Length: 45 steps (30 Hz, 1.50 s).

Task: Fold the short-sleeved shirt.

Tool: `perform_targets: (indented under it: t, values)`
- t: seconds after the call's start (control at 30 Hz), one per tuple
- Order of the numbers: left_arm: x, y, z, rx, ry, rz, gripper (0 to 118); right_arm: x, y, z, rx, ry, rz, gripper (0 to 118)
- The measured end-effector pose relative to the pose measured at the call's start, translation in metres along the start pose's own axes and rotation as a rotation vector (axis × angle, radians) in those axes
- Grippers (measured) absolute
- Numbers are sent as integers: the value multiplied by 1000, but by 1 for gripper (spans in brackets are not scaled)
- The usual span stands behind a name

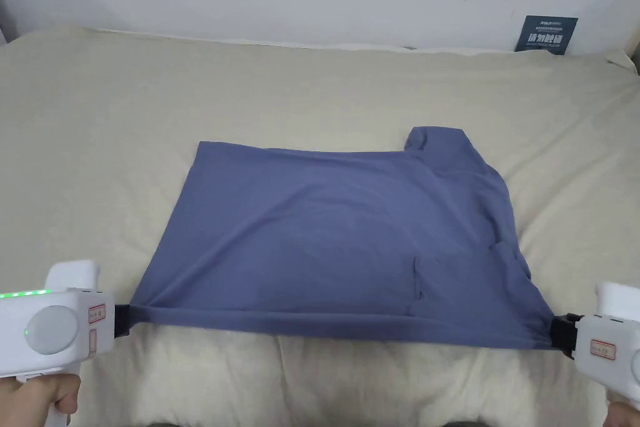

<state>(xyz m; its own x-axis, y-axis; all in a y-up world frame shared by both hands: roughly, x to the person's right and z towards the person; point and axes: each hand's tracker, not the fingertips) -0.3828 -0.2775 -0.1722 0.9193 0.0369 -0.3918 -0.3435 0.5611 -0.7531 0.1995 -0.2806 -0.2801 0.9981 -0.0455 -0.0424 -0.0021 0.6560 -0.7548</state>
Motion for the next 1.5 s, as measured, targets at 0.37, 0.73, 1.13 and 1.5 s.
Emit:
perform_targets:
  t: [0.37,0.73,1.13,1.5]
  values:
    - [-46,-38,10,-49,8,108,111,13,-36,38,-99,41,-86,89]
    - [-26,-32,10,-23,30,-16,64,18,-51,54,-112,32,-125,0]
    - [-6,-11,-24,-48,-24,-61,2,4,-25,32,-76,-33,-49,79]
    - [-8,-4,-27,-97,-32,-22,2,9,-21,-29,-150,-16,56,38]
